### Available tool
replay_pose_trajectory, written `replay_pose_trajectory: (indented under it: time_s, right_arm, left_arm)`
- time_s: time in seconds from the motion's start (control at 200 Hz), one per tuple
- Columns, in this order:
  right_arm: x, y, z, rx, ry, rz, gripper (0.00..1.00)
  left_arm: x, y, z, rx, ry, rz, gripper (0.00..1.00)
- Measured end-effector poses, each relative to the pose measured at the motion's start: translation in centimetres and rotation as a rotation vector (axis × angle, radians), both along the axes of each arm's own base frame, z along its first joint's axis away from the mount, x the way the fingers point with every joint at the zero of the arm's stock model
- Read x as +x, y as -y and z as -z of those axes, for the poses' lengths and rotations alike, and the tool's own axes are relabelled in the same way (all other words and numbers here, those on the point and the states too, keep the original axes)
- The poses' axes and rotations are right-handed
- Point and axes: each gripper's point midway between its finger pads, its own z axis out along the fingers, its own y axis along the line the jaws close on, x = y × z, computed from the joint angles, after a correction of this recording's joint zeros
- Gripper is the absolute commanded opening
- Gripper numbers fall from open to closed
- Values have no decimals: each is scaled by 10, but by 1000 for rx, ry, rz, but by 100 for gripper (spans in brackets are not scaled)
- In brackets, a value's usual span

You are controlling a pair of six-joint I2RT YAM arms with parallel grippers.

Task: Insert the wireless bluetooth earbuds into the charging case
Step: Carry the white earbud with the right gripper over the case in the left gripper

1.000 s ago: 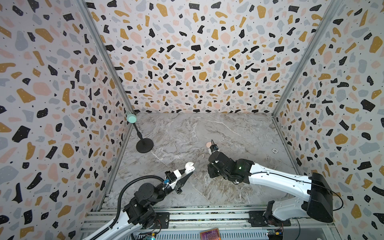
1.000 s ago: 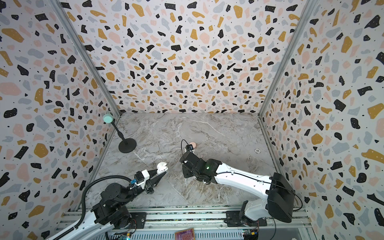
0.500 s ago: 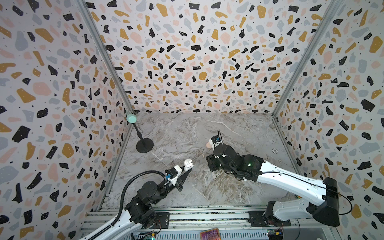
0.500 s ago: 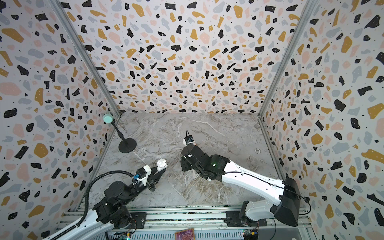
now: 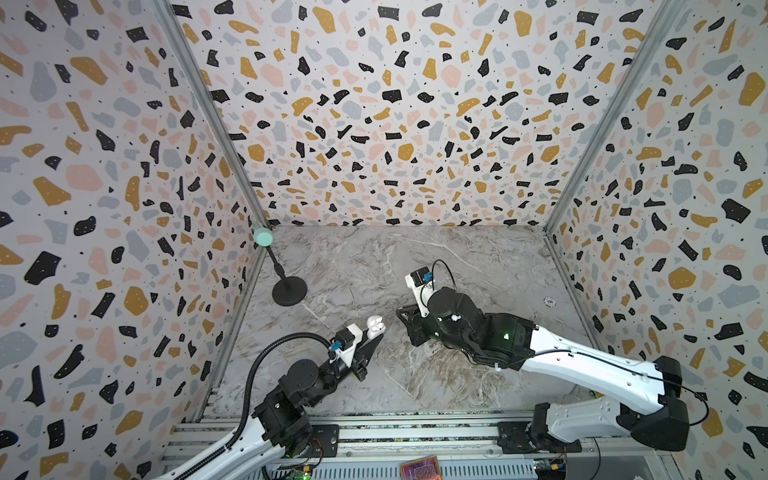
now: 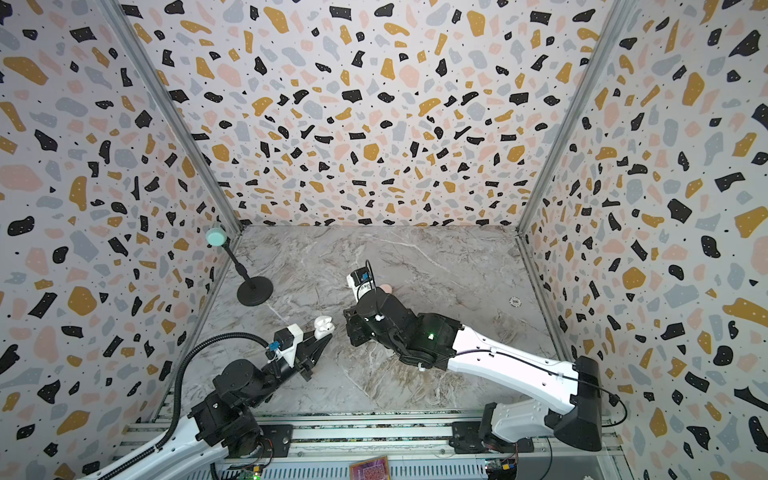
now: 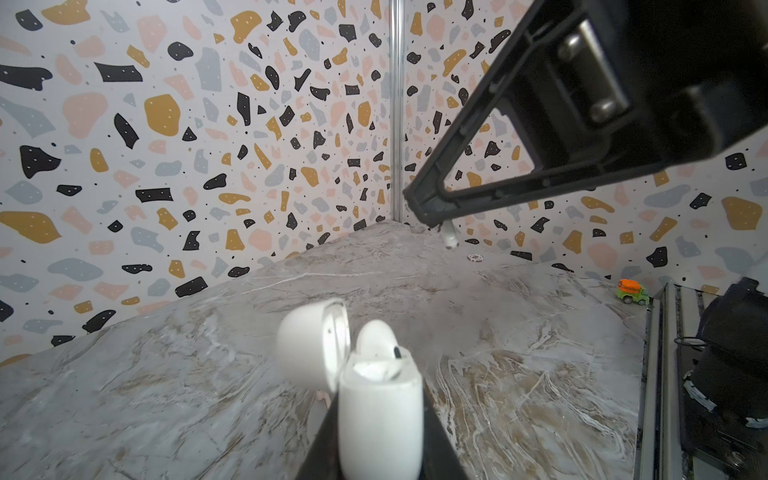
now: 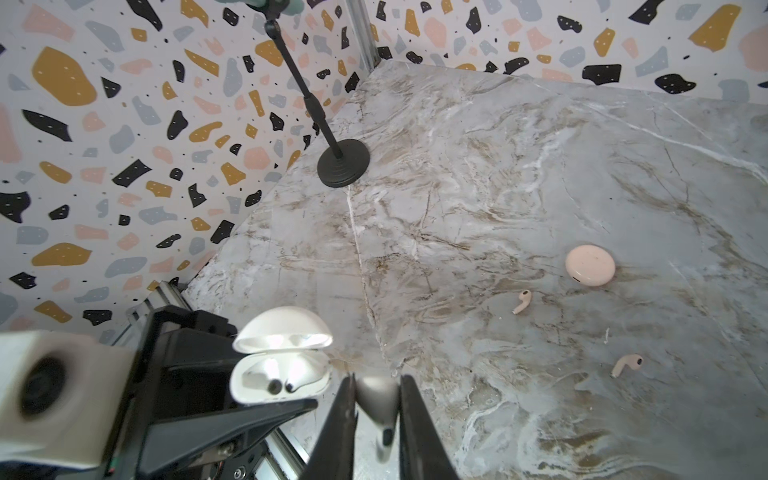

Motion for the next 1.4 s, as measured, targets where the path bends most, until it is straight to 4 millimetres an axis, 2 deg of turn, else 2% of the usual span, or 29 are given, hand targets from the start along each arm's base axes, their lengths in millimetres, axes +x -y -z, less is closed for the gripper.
replay_pose_trajectory:
  time_s: [0.235,0.526,0.706,0.996,1.401]
  right_arm:
    - [-22,-16,-26,68,79,-87,14]
    - [-45,-24,-57,155,169,-166,15]
    - [-49,-27,-57,166,187,-181,15]
    - [-54,-32,-62,194,211,-205,14]
    - [-66,-40,-68,221,230,-254,14]
  left_arm:
    - [-2,1,-5,-23,2,13,0]
    - [-14,3,-28,-94,67,77,0]
    - [-24,3,-40,-136,114,122,0]
    - [-35,3,-46,-175,148,172,0]
    - [-41,0,-58,-227,168,196,0]
